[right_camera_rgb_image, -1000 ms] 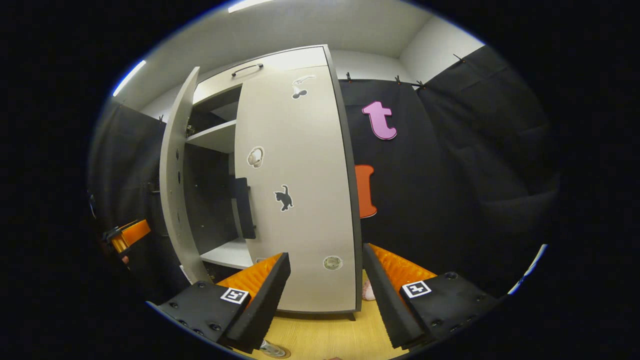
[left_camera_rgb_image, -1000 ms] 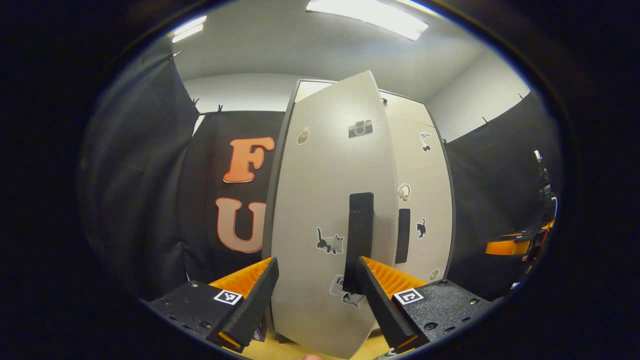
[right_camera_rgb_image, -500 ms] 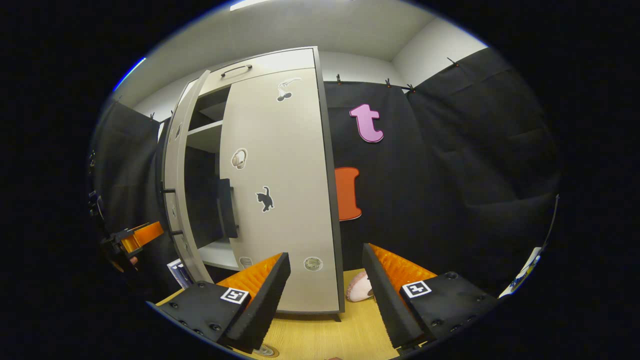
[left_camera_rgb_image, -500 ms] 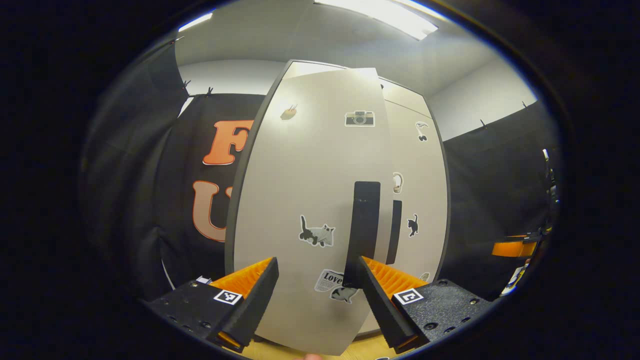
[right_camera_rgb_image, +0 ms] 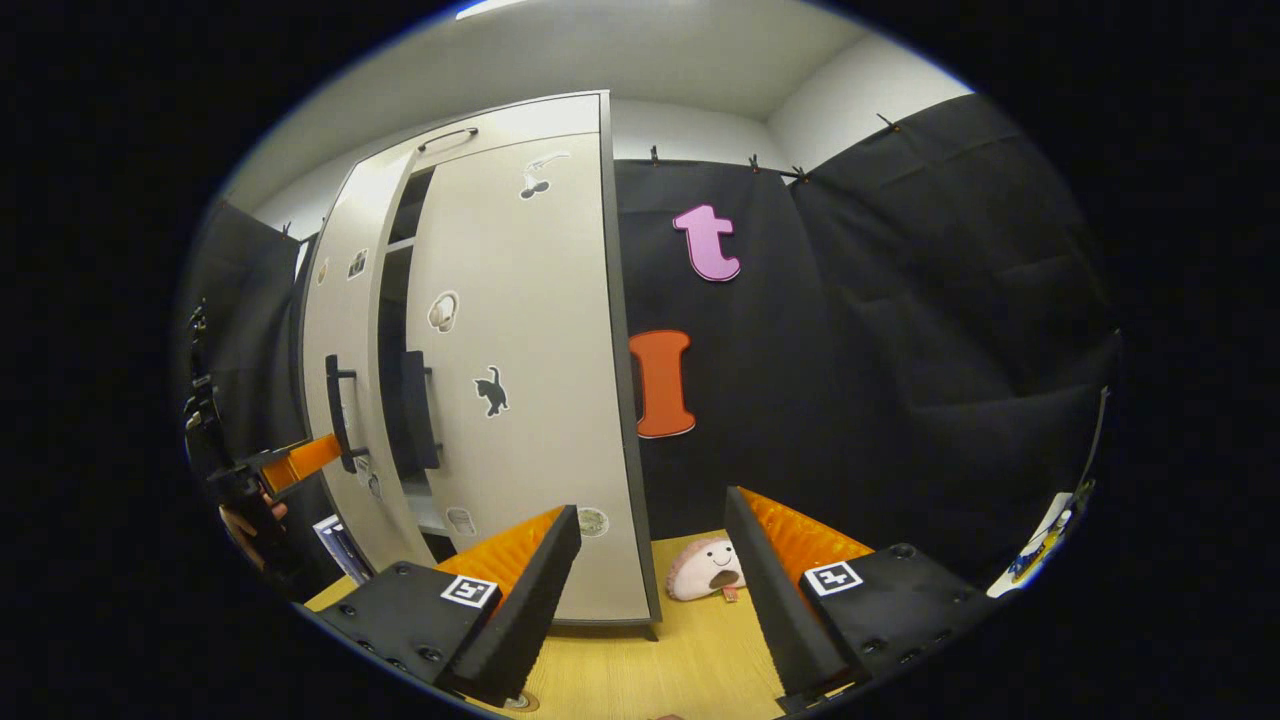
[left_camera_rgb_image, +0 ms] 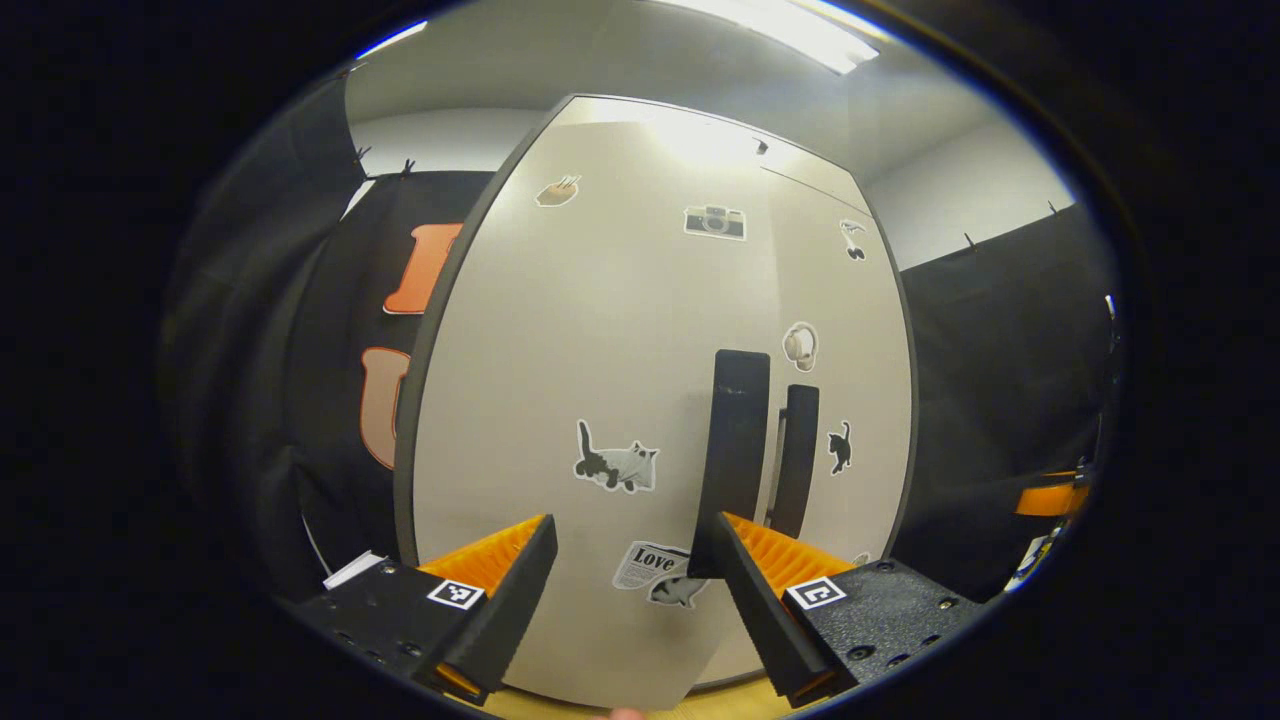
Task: Grasp the bottle in the cabinet with the left hand and place it on the coaster, then close the right door with the right hand and the left door with the left hand.
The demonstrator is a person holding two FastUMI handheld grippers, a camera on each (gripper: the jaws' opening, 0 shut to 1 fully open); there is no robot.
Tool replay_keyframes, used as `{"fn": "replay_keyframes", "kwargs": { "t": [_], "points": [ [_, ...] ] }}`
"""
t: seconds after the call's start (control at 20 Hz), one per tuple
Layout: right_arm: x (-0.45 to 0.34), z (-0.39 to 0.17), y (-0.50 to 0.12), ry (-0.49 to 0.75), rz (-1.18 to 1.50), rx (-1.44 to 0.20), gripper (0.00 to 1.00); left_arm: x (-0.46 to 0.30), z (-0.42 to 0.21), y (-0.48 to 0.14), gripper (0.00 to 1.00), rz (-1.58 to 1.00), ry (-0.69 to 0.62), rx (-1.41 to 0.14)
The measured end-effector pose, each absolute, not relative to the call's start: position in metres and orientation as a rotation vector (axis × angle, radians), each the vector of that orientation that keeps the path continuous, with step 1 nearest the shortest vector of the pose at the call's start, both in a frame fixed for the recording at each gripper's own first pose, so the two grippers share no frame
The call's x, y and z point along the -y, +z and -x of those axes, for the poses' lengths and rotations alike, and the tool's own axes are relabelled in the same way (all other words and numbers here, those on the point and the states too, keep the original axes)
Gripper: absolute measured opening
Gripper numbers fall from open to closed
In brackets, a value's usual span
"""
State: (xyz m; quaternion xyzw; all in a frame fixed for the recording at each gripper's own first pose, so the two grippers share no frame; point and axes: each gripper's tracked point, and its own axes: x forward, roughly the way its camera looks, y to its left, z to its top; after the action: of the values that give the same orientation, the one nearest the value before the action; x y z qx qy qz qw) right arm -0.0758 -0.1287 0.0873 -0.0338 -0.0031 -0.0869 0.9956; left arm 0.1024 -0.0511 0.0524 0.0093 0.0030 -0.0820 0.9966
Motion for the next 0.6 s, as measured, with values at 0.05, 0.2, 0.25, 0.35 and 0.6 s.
{"fn": "replay_keyframes", "kwargs": {
  "t": [0.05,0.2,0.25,0.35,0.6],
  "points": [
    [0.131,0.076,0.087,-0.179,0.068,0.005,0.96,0.054,-0.109,0.052,0.95,-0.025,-0.163,-0.010],
    [0.139,0.078,0.086,-0.193,0.064,0.006,0.96,0.058,-0.119,0.049,0.95,-0.037,-0.159,-0.009],
    [0.139,0.078,0.086,-0.191,0.057,0.007,0.96,0.060,-0.120,0.049,0.95,-0.040,-0.157,-0.009],
    [0.137,0.077,0.088,-0.184,0.047,0.013,0.96,0.060,-0.122,0.046,0.95,-0.042,-0.151,-0.011],
    [0.134,0.078,0.089,-0.172,0.054,0.019,0.96,0.059,-0.119,0.051,0.95,-0.056,-0.140,-0.007]
  ]
}}
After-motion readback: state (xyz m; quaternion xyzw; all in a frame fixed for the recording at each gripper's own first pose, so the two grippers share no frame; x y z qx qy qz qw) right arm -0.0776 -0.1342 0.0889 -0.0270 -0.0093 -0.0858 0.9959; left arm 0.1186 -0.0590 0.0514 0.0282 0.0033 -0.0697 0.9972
